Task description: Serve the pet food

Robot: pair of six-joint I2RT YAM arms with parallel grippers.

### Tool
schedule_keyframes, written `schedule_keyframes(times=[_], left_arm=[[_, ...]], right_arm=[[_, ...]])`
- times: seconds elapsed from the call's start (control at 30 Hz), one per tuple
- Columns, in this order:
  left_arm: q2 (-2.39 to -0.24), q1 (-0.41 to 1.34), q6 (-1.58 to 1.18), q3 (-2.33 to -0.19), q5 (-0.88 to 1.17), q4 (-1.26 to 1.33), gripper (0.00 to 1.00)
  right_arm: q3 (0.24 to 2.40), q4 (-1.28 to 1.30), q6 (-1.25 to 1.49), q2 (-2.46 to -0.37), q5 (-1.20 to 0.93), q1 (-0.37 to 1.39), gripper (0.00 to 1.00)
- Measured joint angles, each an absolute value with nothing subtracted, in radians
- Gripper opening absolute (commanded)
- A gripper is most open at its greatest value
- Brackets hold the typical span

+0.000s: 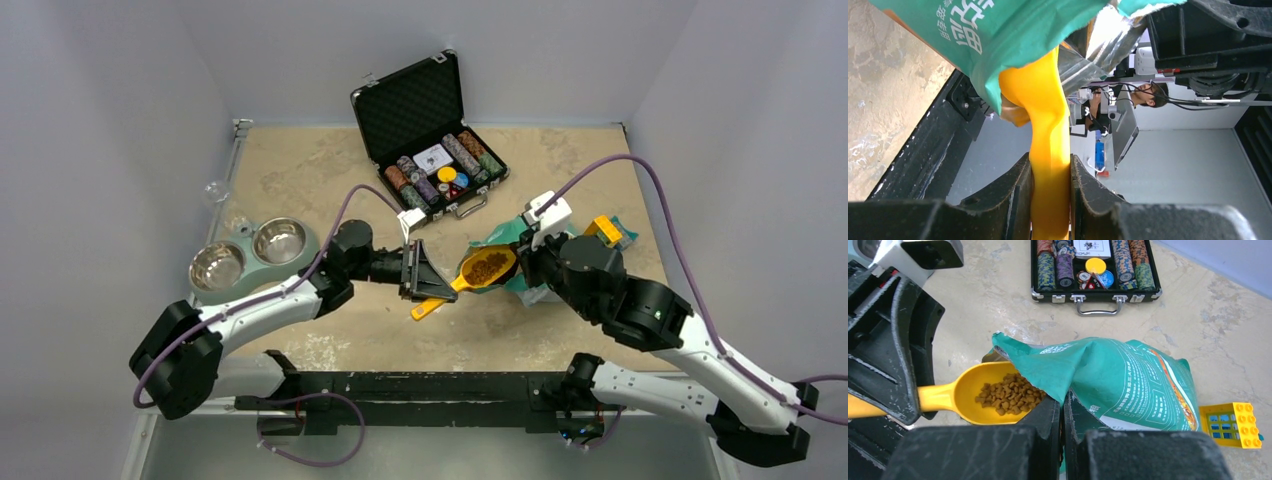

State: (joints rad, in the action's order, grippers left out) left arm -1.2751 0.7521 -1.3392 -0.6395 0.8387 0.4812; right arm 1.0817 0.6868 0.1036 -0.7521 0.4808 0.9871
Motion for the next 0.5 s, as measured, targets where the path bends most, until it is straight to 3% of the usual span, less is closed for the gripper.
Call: schedule_keyframes(times=[0.33, 0.5], left_arm=[[-1.090, 0.733, -1.271, -0.641, 0.812, 0.226, 0.00], [-1.024, 0.706, -1.244, -0.655, 0.796, 0.052, 0.00]], right_arm=[[1.043, 0.663, 0.062, -0.698, 0.413, 0.985, 0.00], [1.043, 0.627, -0.004, -0.768, 0.340, 0.979, 0.00]])
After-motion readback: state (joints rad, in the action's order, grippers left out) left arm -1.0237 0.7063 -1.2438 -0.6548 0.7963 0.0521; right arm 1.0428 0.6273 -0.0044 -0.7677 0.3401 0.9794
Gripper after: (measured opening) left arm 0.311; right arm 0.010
